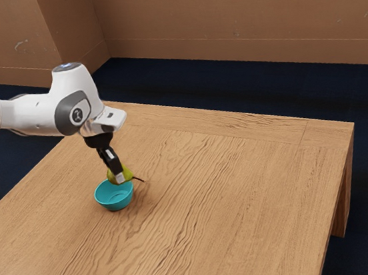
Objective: Place the pear in the bowl.
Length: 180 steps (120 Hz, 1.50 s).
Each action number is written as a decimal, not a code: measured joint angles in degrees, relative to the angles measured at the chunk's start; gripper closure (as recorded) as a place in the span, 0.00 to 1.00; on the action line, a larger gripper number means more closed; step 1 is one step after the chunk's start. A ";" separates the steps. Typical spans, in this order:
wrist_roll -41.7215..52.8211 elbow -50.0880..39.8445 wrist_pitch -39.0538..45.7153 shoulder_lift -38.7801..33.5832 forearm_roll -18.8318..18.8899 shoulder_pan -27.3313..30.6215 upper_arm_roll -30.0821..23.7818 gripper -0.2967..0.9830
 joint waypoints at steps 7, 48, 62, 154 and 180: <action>0.42 -0.35 0.05 -0.15 -0.77 0.26 0.49 0.66; 3.45 -1.71 0.52 0.16 -4.63 1.21 2.71 0.66; 4.40 -1.49 0.59 0.56 -4.96 1.41 2.74 0.63; 11.23 -0.64 -7.76 -12.08 -8.72 0.93 -0.61 0.24; 3.04 13.01 -21.89 -20.74 -6.56 0.47 -10.69 0.24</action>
